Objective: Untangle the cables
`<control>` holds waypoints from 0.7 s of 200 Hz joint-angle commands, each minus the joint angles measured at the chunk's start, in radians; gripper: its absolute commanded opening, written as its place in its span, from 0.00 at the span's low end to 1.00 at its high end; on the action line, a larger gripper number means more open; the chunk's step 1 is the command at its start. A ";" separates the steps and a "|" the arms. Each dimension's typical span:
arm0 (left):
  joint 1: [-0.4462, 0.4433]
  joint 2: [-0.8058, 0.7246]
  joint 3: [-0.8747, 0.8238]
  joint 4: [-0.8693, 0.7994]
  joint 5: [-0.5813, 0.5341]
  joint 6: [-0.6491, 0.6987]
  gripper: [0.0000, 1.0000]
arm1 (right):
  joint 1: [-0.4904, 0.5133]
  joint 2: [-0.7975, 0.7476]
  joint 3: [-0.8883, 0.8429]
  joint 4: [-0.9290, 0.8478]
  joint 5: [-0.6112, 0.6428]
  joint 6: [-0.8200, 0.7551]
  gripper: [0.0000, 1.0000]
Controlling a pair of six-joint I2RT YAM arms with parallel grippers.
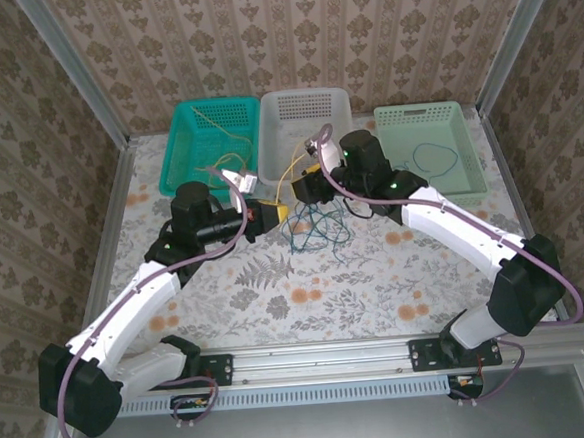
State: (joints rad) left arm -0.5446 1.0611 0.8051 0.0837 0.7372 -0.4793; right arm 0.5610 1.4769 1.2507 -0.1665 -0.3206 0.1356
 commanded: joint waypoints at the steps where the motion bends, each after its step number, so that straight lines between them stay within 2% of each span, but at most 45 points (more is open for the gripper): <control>1: -0.005 -0.021 -0.009 0.050 0.014 -0.021 0.05 | -0.017 0.024 0.054 -0.032 -0.011 0.031 0.52; 103: -0.006 -0.006 -0.034 0.103 0.016 -0.044 0.05 | -0.018 0.099 0.089 0.075 -0.146 0.122 0.54; 120: -0.006 -0.006 -0.029 0.096 0.018 -0.040 0.05 | -0.018 0.106 0.099 0.060 -0.132 0.113 0.43; 140: -0.006 -0.016 -0.023 0.077 0.021 -0.030 0.05 | -0.022 0.108 0.114 0.005 -0.079 0.072 0.18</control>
State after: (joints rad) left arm -0.5446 1.0603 0.7719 0.1402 0.7376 -0.5060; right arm 0.5434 1.5776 1.3148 -0.1329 -0.4263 0.2314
